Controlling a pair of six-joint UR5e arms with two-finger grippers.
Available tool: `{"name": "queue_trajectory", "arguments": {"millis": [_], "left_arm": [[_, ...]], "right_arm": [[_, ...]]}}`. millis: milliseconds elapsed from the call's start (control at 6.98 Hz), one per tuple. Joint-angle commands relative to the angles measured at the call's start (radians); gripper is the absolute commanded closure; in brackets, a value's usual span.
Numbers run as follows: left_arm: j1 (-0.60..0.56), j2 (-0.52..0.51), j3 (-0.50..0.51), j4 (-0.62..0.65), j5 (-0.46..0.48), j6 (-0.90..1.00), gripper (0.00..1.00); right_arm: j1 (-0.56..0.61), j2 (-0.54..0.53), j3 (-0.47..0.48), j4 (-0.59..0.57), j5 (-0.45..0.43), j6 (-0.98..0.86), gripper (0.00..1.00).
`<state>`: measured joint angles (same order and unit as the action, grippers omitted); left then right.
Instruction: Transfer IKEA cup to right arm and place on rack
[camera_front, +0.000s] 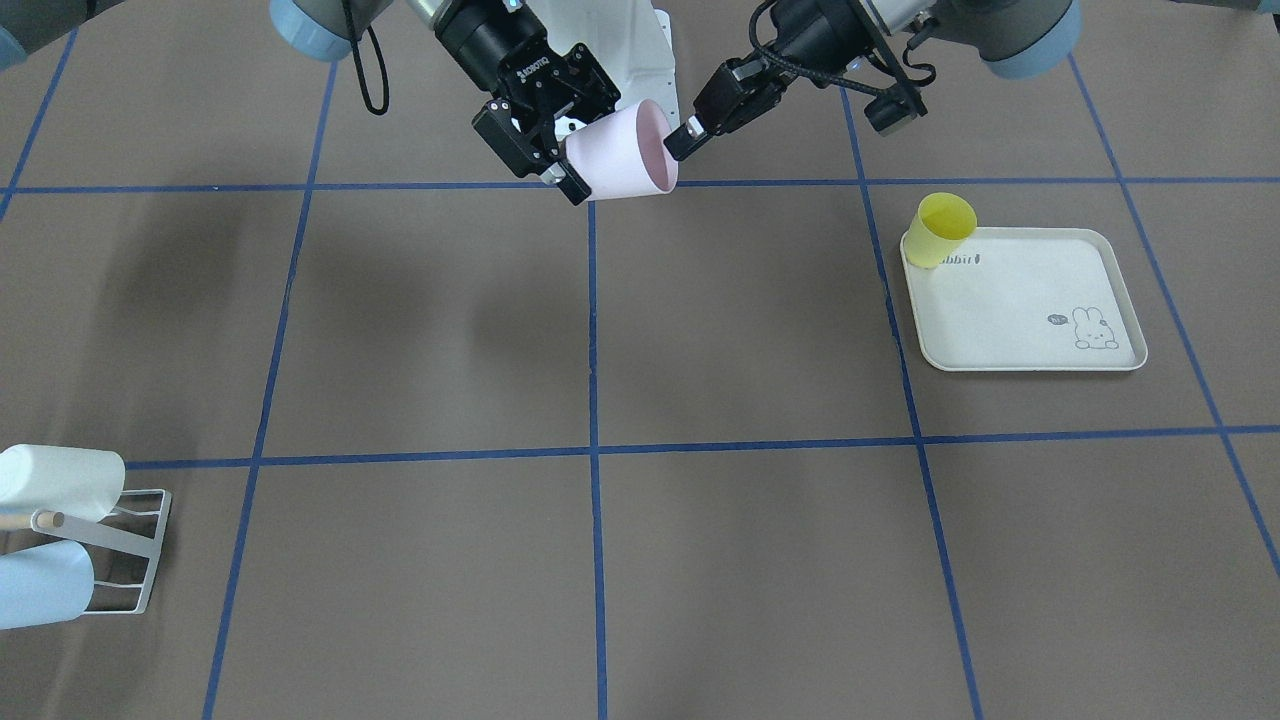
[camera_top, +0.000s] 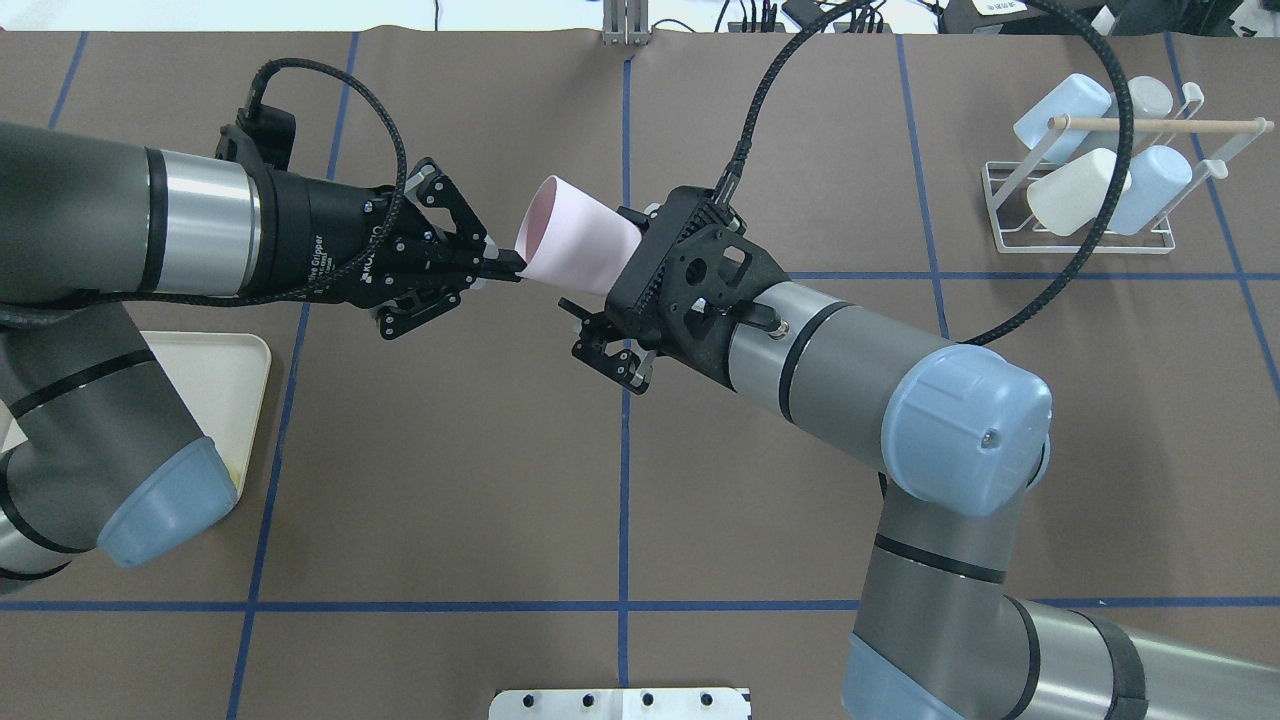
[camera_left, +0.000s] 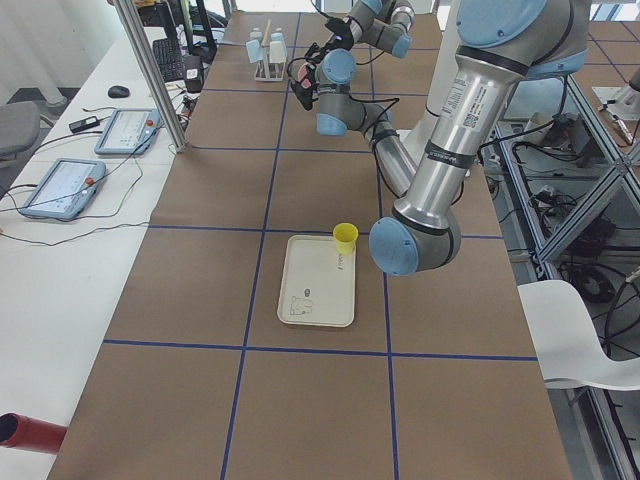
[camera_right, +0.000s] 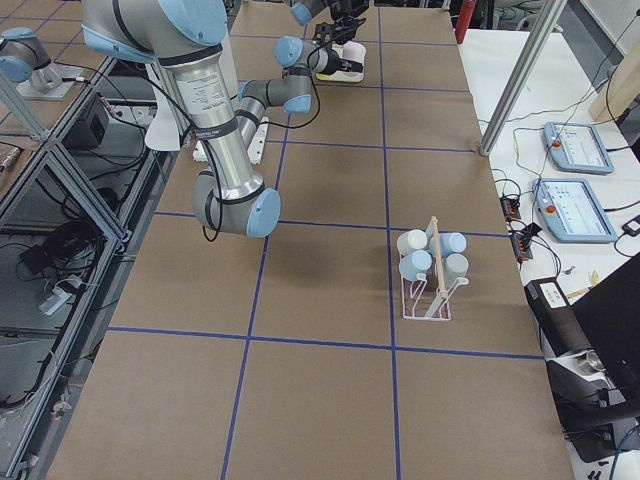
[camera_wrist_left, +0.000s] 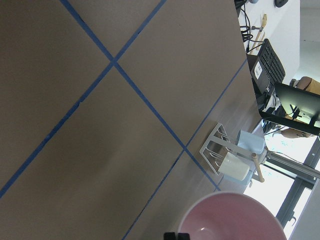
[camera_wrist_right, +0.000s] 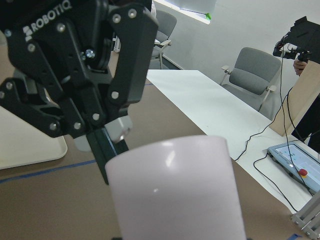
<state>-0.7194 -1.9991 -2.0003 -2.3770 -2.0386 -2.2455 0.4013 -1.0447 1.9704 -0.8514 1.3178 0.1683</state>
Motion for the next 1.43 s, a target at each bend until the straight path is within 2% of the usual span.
{"name": "queue_trajectory", "arguments": {"millis": [0,143,286,573,716,859,1002,1146,1289], "left_arm": [[0.0,-0.009,0.0,-0.002,-0.002,0.003,0.77],[-0.002,-0.007,-0.005,0.001,-0.012,0.095,0.29],[-0.005,-0.001,-0.008,0.002,-0.014,0.148,0.0],[-0.023,0.005,-0.014,0.004,-0.047,0.176,0.0],[-0.067,0.028,-0.027,0.004,-0.107,0.208,0.0],[-0.131,0.08,-0.04,0.004,-0.197,0.296,0.0],[-0.162,0.161,-0.061,0.004,-0.227,0.431,0.0],[-0.166,0.233,-0.069,0.004,-0.226,0.564,0.0],[-0.179,0.273,-0.068,0.004,-0.226,0.648,0.0]], "right_arm": [[-0.001,-0.002,0.001,0.0,-0.025,0.0,0.47],[-0.001,-0.002,0.001,0.0,-0.025,-0.001,0.47],[-0.001,-0.002,0.001,0.0,-0.025,-0.001,0.47],[0.004,-0.003,-0.001,0.0,-0.025,-0.001,0.52],[0.007,-0.008,-0.002,-0.001,-0.026,-0.004,0.57],[0.019,-0.009,-0.001,-0.009,-0.025,-0.004,0.63],[0.036,-0.014,-0.002,-0.018,-0.023,-0.006,0.66],[0.056,-0.014,0.007,-0.084,-0.02,-0.004,0.67],[0.076,-0.014,0.048,-0.198,-0.02,-0.004,0.71]]}}
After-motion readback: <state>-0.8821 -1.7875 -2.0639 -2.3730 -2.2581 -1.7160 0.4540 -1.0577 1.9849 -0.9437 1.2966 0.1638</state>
